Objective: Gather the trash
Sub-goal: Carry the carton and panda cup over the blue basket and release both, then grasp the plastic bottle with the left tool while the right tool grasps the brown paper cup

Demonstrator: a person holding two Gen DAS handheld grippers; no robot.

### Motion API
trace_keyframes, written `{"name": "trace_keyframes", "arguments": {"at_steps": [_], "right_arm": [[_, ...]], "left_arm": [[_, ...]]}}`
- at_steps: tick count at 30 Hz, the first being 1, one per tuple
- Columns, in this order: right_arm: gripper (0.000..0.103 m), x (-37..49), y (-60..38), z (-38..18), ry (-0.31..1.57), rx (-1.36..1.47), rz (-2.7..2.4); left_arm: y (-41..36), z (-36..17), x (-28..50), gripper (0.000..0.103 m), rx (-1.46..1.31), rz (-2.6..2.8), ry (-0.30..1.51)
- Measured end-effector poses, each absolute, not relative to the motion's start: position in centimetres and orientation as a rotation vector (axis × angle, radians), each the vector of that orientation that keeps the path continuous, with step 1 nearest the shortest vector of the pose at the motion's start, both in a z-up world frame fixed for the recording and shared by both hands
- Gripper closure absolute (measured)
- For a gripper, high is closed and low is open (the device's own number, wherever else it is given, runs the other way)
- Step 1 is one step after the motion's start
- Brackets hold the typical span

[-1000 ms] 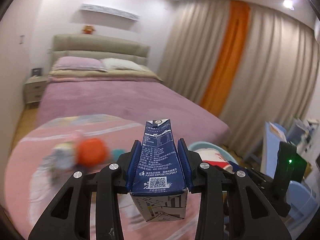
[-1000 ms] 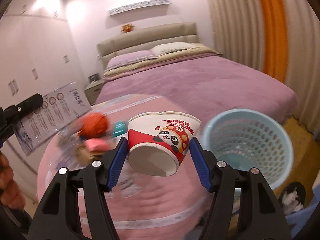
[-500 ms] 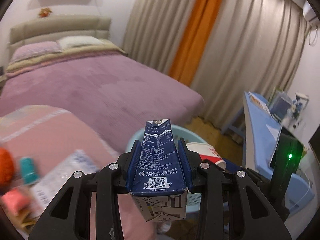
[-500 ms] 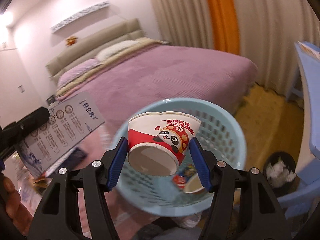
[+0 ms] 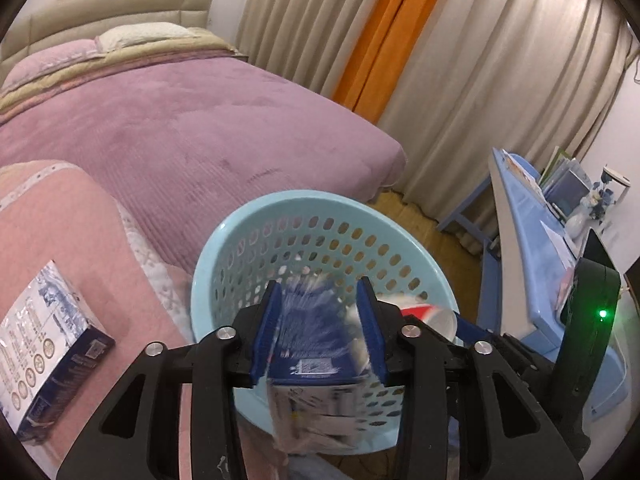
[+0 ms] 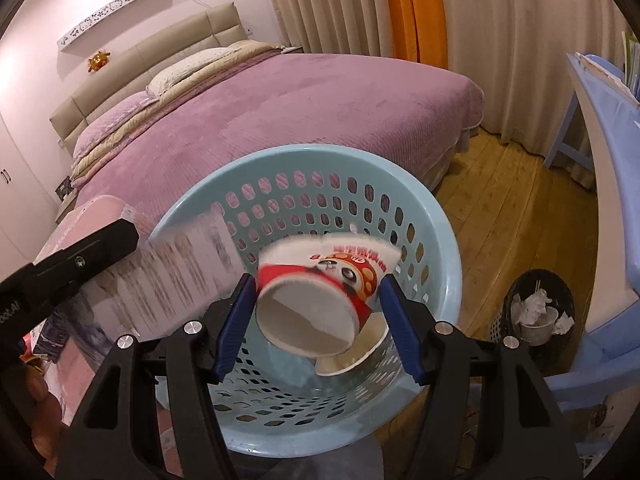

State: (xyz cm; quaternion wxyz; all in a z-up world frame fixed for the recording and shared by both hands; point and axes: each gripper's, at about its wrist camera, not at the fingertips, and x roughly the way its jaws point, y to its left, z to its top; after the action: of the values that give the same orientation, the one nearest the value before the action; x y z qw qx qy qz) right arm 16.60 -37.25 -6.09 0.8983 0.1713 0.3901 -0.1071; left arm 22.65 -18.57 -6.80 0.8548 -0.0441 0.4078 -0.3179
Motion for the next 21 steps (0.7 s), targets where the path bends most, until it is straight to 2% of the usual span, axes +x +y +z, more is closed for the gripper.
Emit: {"name": "trace_keyframes", "arguments": {"at_steps": [2,4,21], "right_arm": [[0.042,16.7,-37.3,-6.1,0.81,0.358,-0.212],[0.042,16.5,-37.2,-6.0,0.811,0.358,-0.209],[0.042,13.4,-32.6,-0.7,0.688,0.302,-0.104]], "left_arm": [[-17.8,-6.3,22.3,0.046,-0.101,-0.664,0.849],[-16.9,-5.8,21.8,0.043,-0.113,-0.666,0.838],[-10.2,-0.2,15.7,0.042,-0.167,-0.628,0.676]]}}
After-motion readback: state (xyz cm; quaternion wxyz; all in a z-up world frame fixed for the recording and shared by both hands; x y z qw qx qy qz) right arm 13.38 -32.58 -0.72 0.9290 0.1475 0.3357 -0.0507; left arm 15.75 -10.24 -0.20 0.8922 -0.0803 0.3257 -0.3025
